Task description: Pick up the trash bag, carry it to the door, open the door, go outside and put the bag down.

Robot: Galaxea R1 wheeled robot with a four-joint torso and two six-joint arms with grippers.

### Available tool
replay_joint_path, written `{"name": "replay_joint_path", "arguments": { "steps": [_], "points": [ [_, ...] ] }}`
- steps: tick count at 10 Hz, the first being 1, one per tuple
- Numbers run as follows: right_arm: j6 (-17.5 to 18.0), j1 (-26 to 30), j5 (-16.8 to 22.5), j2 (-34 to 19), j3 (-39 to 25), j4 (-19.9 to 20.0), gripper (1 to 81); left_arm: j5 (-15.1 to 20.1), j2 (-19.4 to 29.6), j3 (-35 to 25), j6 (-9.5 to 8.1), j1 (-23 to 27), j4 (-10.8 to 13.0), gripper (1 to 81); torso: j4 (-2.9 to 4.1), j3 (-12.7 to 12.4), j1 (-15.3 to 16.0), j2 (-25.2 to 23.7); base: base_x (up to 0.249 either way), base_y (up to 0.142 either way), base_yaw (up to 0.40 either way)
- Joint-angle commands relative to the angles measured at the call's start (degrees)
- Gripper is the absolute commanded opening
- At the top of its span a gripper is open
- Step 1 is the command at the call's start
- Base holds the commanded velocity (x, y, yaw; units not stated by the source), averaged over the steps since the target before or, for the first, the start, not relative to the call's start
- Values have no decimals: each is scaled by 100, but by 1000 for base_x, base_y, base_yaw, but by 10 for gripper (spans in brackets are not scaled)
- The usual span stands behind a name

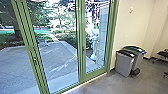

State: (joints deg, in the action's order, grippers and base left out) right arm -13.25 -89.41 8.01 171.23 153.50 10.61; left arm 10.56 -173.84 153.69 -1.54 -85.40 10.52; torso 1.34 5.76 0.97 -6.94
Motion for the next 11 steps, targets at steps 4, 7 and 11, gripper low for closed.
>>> {"name": "replay_joint_path", "arguments": {
  "steps": [4, 7, 11],
  "points": [
    [-20, 234, 394, 19, 3, -41, 811, 368, -19, -32, 31, 308, 46, 10, 0, 0, 0, 0, 155, -76, 0],
    [-20, 252, 394, 19, 3, -41, 811, 360, -11, -32, 31, 308, 46, 10, 0, 0, 0, 0, 154, -71, 0],
    [-20, 252, 394, 28, 3, -41, 811, 360, -11, -32, 31, 308, 38, 10, 0, 0, 0, 0, 151, -67, 0]
  ]
}}
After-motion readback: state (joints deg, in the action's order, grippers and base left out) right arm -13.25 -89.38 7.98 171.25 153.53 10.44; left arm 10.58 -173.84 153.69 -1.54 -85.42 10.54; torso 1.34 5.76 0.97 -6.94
